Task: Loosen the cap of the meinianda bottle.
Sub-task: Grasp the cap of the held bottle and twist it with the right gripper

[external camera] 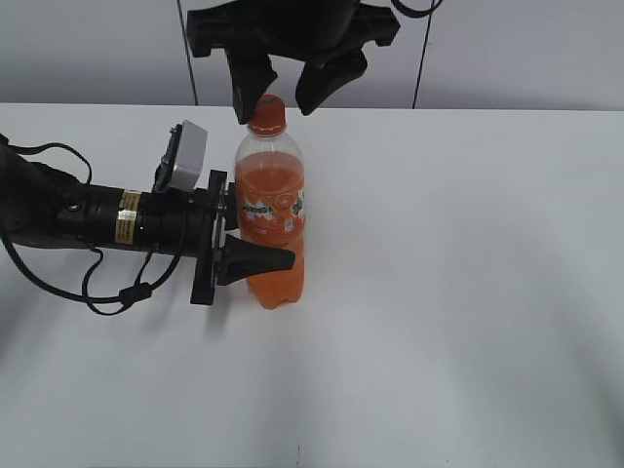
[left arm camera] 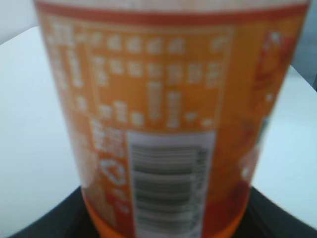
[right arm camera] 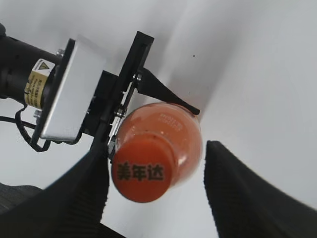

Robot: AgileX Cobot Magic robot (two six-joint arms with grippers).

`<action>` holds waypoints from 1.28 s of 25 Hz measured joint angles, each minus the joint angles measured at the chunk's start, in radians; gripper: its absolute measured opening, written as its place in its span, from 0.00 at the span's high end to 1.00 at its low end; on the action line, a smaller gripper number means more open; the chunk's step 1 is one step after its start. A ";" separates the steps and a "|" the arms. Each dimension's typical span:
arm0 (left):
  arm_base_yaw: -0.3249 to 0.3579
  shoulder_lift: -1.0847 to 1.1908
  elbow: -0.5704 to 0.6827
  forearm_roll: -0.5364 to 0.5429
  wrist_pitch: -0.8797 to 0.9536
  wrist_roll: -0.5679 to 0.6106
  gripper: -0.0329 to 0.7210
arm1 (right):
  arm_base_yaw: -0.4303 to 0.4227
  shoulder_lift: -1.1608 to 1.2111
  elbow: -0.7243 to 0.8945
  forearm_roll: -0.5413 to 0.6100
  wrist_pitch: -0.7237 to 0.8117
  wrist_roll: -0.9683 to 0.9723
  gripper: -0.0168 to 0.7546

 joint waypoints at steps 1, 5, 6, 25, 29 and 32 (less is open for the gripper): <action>0.000 0.000 0.000 0.000 0.000 0.000 0.44 | 0.000 0.002 0.000 0.000 0.000 -0.004 0.39; 0.000 0.000 0.000 0.000 0.000 0.000 0.44 | 0.000 0.010 0.000 0.005 0.000 -0.024 0.47; -0.001 0.000 0.000 0.000 0.000 0.000 0.44 | 0.000 0.011 0.000 0.008 0.000 -0.026 0.51; -0.001 0.000 0.000 0.005 -0.001 0.002 0.44 | 0.000 0.011 0.000 0.034 0.000 -0.899 0.62; -0.001 -0.001 0.000 0.007 -0.002 0.007 0.44 | 0.000 0.008 0.000 0.034 0.014 -1.236 0.62; -0.002 -0.001 0.000 0.008 -0.002 0.010 0.44 | 0.000 0.007 0.000 0.030 0.018 -1.446 0.62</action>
